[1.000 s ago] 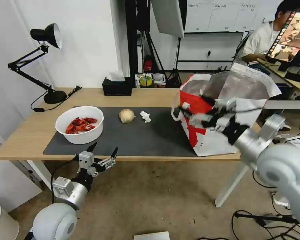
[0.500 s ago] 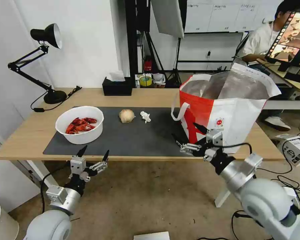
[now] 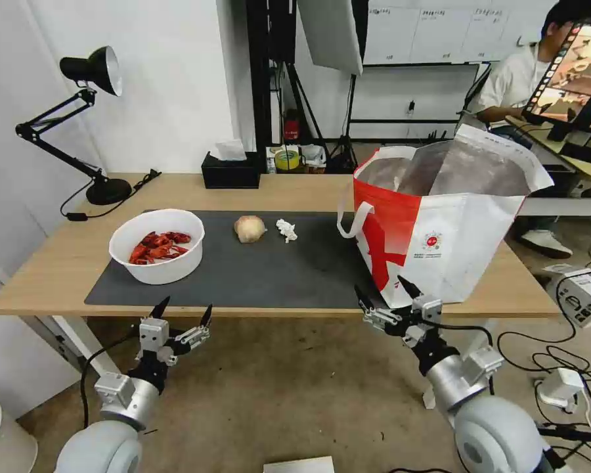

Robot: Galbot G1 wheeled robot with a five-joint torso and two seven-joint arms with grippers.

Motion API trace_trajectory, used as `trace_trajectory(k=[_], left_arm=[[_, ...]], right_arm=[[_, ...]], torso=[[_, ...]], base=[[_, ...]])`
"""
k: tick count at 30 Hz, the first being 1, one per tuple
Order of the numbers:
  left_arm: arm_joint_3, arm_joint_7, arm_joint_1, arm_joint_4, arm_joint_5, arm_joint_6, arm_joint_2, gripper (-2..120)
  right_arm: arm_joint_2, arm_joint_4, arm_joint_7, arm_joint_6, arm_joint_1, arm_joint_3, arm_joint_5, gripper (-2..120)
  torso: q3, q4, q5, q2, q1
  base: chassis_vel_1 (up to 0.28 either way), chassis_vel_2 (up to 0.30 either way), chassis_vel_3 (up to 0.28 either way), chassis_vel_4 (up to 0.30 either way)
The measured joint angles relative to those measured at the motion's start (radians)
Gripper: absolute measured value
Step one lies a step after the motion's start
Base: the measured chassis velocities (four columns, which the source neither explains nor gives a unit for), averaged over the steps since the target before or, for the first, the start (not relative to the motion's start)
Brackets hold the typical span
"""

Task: Pick up the trash from the table and place it into the takeout bag.

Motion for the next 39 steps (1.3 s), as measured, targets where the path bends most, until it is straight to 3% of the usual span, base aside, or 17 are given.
trace_trajectory(k=[14, 39], left_arm=[[-0.004, 0.004, 0.000, 0.046, 0.002, -0.016, -0.006, 100], [0.001, 0.023, -0.013, 0.063, 0.016, -0.038, 0.001, 100]], right_arm=[[0.064, -0.021, -0.002, 0.000, -0.042, -0.031, -0.029, 100], [0.049, -0.057, 0.009, -0.032, 0.025, -0.086, -0.035, 100]], torso=[[0.000, 0.0000, 0.0000, 0.000, 0.000], [0.000, -0.0001, 0.0000, 0.000, 0.000]], base=[[0.000, 0.000, 0.000, 0.000], [0.000, 0.000, 0.000, 0.000]])
